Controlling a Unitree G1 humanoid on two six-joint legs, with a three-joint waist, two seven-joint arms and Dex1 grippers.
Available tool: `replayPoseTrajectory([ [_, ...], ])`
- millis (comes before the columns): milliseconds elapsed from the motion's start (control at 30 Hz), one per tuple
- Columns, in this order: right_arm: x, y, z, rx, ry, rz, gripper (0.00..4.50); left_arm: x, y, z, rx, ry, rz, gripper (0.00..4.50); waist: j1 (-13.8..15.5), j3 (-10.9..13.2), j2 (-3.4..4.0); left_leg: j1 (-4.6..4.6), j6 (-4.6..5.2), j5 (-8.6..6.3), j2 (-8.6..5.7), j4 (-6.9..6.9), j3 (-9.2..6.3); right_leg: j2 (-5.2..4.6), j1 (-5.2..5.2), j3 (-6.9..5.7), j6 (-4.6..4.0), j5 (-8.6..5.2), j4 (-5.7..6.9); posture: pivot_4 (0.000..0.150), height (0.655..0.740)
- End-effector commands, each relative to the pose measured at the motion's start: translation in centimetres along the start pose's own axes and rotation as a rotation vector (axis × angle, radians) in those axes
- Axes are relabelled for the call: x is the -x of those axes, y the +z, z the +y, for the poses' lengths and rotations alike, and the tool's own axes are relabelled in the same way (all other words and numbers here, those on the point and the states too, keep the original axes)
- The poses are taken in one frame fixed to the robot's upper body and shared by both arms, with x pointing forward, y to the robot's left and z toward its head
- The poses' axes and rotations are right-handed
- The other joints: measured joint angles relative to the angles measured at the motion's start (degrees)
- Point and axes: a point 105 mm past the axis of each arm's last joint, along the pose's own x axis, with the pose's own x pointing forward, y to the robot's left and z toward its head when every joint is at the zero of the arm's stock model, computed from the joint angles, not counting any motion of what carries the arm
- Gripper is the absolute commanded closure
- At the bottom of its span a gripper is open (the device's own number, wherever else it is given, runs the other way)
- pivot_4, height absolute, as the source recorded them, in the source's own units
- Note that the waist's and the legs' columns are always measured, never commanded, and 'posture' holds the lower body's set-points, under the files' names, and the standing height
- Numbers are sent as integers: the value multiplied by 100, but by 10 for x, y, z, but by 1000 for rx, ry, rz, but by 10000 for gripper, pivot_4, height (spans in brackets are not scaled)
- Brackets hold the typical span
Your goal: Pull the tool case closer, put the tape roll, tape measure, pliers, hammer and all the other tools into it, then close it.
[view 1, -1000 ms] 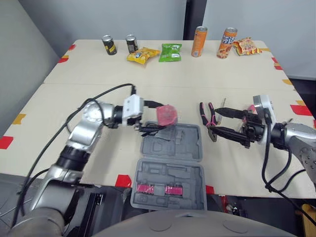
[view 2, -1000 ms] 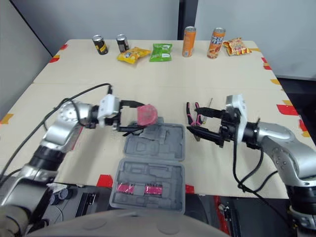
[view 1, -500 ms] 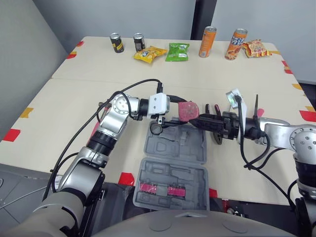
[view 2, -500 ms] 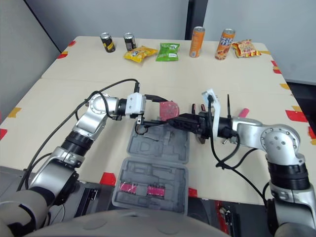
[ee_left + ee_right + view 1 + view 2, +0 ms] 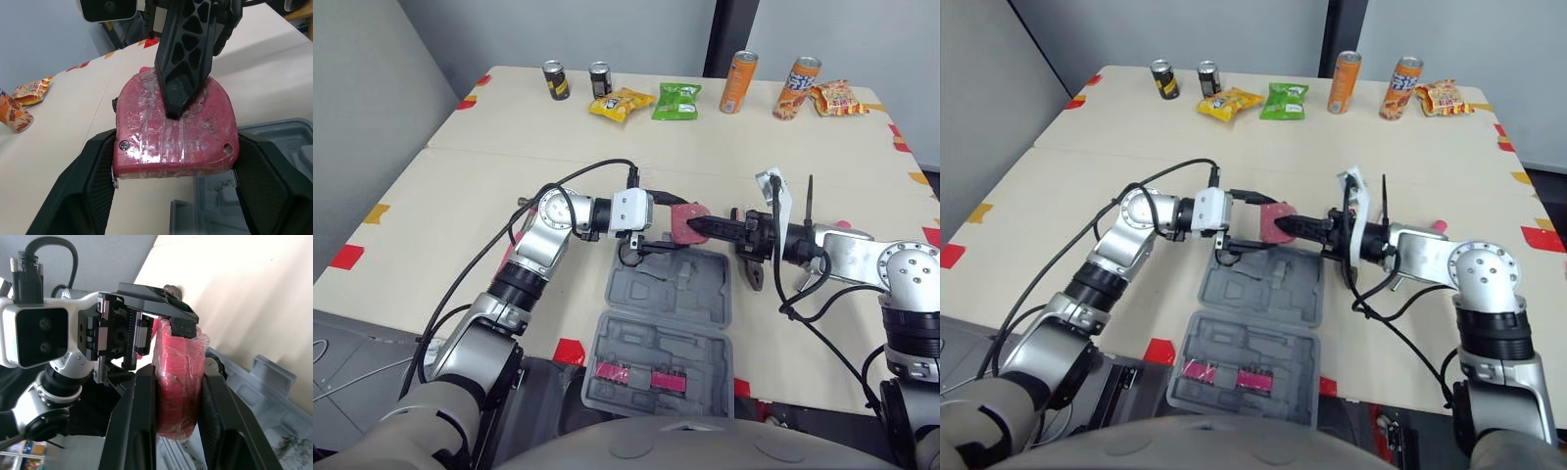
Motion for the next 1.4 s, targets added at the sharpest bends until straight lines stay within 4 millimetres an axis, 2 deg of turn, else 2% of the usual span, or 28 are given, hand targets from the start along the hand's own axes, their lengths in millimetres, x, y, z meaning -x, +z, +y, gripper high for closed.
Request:
replayPoseTrajectory([
  [33,0,3,12,18,51,-2,39462,4,7,1,11,16,-41,0,0,0,0,-1,-2,0,2,2,0,3,-1,2,1,0,0,1500,7400],
  [167,11,4,8,5,34,-20,39469,18,7,3,62,49,-55,0,9,0,0,-5,-9,-2,3,1,1,3,-1,7,4,2,-2,1500,7400],
  [400,52,0,-7,-50,-38,-91,39472,67,18,-8,222,68,-115,0,93,0,0,-9,-30,-6,8,1,5,12,0,14,12,4,-14,1500,7400],
  [500,75,-16,-18,-98,-101,-82,39473,95,25,-23,306,37,-113,0,123,0,-1,-5,-30,-6,10,2,5,11,-1,14,20,5,-18,1500,7400],
  [633,94,-35,-29,-146,-171,-68,39474,113,37,-43,356,-35,-96,0,155,0,-1,-8,-38,-9,10,0,7,13,-6,17,36,-3,-38,1500,7400],
  [700,101,-42,-34,-169,-199,-68,39474,118,41,-50,367,-60,-85,0,156,0,-1,-4,-38,-9,11,0,7,7,-1,17,40,-2,-51,1500,7400],
  [833,119,-71,-50,-234,-286,-22,39475,128,44,-65,387,-102,-46,0,155,0,-1,-4,-38,-9,11,-1,6,9,1,17,43,-4,-58,1500,7400],
  [1100,129,-100,-71,-283,-356,7,39476,130,47,-75,381,-125,-21,0,71,0,-2,-2,-37,-9,11,-1,6,5,8,17,51,-3,-62,1500,7400],
  [1200,132,-107,-74,-308,-375,6,39476,131,48,-78,380,-140,-15,0,49,0,-2,-4,-37,-9,9,0,7,6,7,17,51,-3,-66,1500,7400],
  [1400,136,-120,-69,-361,-370,0,39477,132,50,-82,377,-157,-16,0,18,-2,-3,0,-35,-9,7,3,3,-2,15,15,53,-2,-68,1500,7400],
])
